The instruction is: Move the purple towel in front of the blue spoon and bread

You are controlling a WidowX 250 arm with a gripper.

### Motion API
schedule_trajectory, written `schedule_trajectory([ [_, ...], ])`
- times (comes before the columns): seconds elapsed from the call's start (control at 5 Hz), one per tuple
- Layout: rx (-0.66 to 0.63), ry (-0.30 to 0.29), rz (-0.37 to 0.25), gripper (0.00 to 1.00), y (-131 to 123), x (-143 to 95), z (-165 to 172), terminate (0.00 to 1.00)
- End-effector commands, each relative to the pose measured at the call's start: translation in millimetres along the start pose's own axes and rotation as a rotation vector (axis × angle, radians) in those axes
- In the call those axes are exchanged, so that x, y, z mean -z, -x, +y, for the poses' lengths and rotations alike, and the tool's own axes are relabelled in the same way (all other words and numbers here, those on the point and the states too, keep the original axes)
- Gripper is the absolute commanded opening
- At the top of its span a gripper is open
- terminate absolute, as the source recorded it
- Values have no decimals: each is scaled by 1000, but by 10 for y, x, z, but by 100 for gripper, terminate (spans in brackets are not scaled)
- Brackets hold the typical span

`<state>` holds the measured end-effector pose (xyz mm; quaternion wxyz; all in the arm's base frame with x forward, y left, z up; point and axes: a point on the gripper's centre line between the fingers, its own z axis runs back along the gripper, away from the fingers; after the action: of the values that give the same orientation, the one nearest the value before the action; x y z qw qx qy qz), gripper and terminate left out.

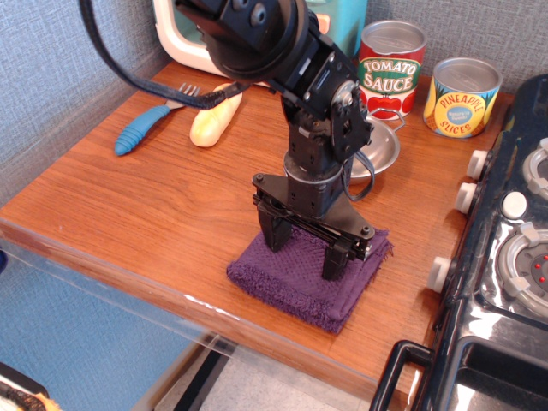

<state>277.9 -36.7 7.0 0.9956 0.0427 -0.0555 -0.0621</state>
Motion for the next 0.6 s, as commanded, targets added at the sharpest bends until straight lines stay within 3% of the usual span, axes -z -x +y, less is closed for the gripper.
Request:
schedule_trajectory([
  [0.0, 2, -7, 103, 100, 176, 238, 174, 0],
  [0.4, -83, 37, 82, 100, 162, 142, 728, 0],
])
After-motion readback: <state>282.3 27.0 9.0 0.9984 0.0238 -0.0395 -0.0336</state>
